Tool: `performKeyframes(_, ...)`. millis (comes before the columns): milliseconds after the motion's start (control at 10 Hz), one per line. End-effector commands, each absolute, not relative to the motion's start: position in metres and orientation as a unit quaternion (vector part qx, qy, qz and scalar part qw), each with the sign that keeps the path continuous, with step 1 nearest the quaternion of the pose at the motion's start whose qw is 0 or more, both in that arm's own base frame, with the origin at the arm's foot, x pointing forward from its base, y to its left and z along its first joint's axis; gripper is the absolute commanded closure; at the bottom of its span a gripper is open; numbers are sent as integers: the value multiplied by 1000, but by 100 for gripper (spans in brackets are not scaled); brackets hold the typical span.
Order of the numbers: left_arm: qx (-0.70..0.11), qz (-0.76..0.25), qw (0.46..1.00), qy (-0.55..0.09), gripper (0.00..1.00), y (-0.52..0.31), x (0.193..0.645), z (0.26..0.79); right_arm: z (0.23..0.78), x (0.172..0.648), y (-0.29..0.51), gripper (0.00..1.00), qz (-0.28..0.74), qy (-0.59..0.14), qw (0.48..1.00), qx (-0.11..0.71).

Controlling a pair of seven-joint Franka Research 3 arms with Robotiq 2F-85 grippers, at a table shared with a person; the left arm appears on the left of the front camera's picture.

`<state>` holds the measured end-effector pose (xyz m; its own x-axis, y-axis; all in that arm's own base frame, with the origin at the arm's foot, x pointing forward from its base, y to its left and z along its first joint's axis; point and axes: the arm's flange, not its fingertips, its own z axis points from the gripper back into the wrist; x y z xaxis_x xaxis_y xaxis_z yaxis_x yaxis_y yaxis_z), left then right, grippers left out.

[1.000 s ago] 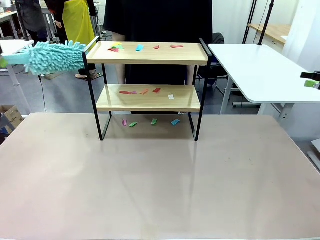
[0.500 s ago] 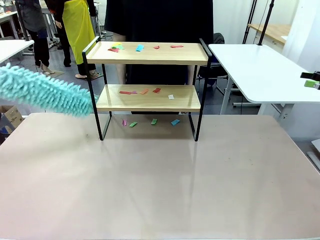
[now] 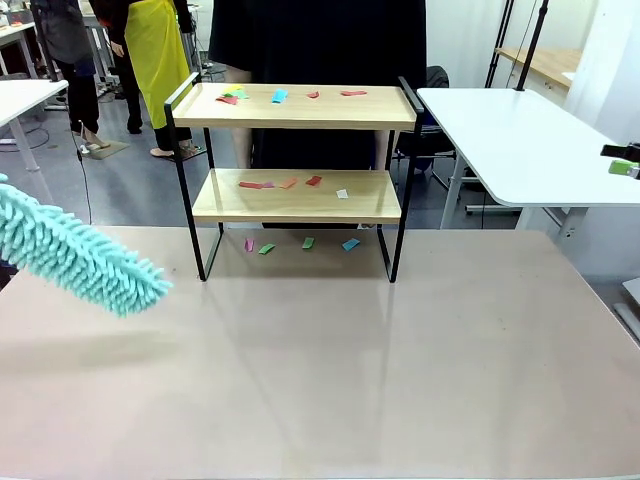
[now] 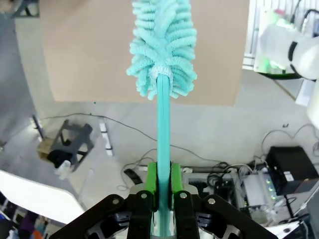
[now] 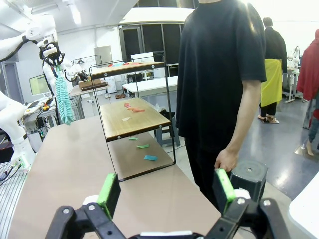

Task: Clean the shelf.
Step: Clean the specific section of the Shelf indicated by the human with the Duster.

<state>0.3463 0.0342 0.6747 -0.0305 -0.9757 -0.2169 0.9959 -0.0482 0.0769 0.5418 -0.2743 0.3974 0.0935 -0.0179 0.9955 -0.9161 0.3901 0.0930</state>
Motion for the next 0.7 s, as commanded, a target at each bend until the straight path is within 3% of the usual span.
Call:
performKeyframes(0, 123, -744, 653, 76, 87, 12, 336, 662, 401, 543, -272, 0, 369, -566, 611, 413)
performKeyframes(300, 130, -756, 636, 84, 87, -13, 335, 649, 401, 543, -272, 0, 369, -566, 611, 413)
performKeyframes(500, 131, -735, 663, 61, 87, -14, 335, 641, 401, 543, -272, 0, 369, -566, 611, 413)
performKeyframes(600, 119, -758, 636, 83, 87, -21, 338, 648, 401, 543, -272, 0, 369, -566, 611, 413)
